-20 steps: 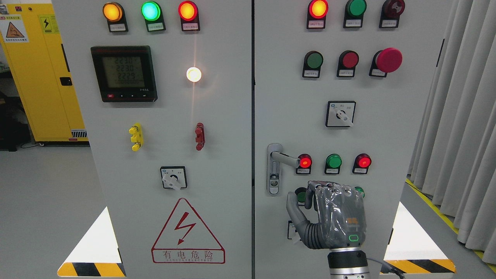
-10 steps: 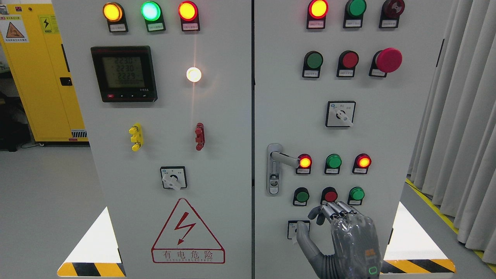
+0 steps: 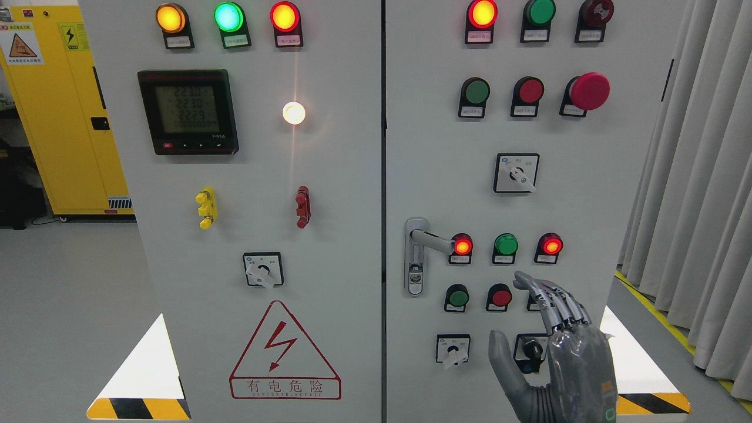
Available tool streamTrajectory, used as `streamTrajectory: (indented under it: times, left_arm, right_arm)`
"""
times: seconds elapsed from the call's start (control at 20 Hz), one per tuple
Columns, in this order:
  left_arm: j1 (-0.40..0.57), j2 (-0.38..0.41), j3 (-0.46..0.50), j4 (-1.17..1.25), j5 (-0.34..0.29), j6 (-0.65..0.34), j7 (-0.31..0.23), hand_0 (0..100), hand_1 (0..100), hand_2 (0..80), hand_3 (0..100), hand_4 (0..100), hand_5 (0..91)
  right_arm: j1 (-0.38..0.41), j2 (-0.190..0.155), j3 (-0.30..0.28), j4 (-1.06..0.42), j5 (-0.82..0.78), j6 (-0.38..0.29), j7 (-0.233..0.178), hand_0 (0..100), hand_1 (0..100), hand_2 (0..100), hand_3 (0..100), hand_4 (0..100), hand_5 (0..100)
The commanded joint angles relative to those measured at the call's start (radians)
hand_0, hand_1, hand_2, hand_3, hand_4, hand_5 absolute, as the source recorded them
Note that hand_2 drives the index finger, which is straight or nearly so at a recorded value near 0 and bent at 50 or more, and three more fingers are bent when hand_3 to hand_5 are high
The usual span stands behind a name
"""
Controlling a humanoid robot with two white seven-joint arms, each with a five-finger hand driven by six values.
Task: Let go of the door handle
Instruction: 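Open the right hand and pull it down away from the handle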
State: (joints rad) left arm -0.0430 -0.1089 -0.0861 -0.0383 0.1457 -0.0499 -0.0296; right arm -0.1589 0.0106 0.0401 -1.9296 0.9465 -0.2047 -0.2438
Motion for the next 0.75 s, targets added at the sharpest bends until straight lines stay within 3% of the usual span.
streamTrajectory:
  times: [0.0,0.7]
  left_arm:
    - [0.000,0.000,0.000,0.000,0.000,-0.001,0.000,12,56,0.0,0,0,0.0]
    - [0.000,0.000,0.000,0.000,0.000,-0.001,0.000,12,56,0.0,0,0,0.0]
  right_arm:
    - [-0.001,-0.035,-0.057,-0.042,-0.055,-0.001,-0.003,58,20,0,0,0,0]
    - [0.002,-0.035,-0.043,-0.063,-0.057,-0.002,-0.003,61,20,0,0,0,0]
